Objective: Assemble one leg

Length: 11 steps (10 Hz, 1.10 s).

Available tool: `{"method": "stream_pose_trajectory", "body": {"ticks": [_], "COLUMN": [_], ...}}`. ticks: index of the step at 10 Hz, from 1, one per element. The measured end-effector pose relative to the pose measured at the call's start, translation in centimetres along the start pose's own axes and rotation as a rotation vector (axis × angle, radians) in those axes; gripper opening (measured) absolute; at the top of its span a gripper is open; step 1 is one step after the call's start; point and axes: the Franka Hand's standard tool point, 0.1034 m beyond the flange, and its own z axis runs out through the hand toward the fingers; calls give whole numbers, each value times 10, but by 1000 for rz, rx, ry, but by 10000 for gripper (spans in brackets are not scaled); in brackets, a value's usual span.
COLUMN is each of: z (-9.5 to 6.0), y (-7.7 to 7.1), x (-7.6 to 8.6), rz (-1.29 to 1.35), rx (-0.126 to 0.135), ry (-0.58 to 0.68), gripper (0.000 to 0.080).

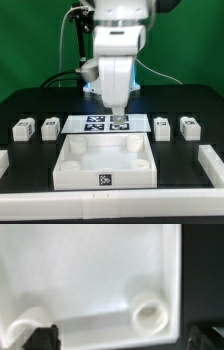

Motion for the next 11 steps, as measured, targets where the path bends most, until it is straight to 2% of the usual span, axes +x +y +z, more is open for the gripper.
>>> {"method": "stream_pose_trajectory", "body": {"ticks": [1, 5, 7, 9, 11], "z": [7, 8, 28, 53, 61], "y": [-6, -6, -17, -22, -24], "x": [-7, -8, -13, -19, -20], "rz": [-59, -58, -39, -21, -14], "rx": [6, 9, 37, 49, 58], "ry": [0, -4, 4, 17, 21], "gripper": [650, 650, 650, 650, 650]}}
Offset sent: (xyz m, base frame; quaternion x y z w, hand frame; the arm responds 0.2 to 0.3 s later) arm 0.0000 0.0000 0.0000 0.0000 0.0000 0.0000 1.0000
